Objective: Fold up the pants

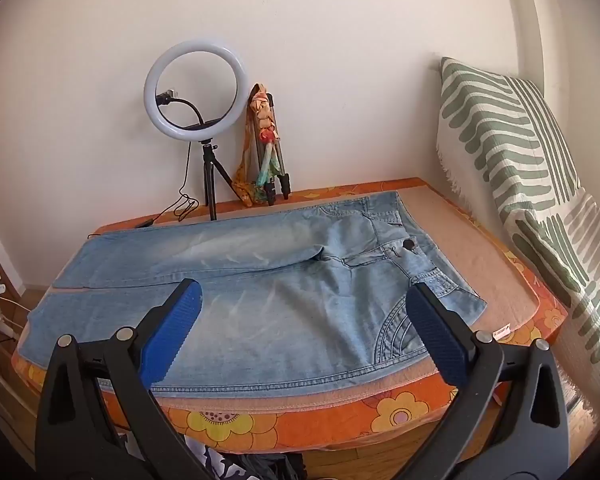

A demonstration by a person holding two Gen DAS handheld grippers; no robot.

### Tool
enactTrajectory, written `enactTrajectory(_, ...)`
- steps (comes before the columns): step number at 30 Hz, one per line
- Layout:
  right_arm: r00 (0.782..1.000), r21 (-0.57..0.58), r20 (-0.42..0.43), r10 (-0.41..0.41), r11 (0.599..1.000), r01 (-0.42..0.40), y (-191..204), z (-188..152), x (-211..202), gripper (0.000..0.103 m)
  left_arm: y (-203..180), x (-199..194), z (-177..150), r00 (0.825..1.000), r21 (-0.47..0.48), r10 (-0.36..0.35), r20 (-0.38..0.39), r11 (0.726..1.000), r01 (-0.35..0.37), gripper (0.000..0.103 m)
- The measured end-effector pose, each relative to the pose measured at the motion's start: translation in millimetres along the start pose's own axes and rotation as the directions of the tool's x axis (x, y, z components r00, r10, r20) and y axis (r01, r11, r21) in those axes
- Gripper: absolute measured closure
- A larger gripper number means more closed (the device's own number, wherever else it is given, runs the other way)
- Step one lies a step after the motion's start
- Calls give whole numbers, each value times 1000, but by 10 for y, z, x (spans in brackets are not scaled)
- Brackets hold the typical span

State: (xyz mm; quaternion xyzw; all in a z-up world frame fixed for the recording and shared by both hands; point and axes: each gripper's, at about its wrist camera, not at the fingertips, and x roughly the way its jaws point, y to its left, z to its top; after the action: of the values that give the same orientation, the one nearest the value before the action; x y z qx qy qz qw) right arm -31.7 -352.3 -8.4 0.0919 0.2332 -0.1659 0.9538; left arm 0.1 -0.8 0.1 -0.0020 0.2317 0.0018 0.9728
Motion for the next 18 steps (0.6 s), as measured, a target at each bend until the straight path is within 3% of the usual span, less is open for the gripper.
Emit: enactTrajectory(18, 1000, -10, -8, 5, 1000, -5, 52, -54, 46, 0, -14, -31, 45, 1000, -9, 4, 15, 1000, -3, 0)
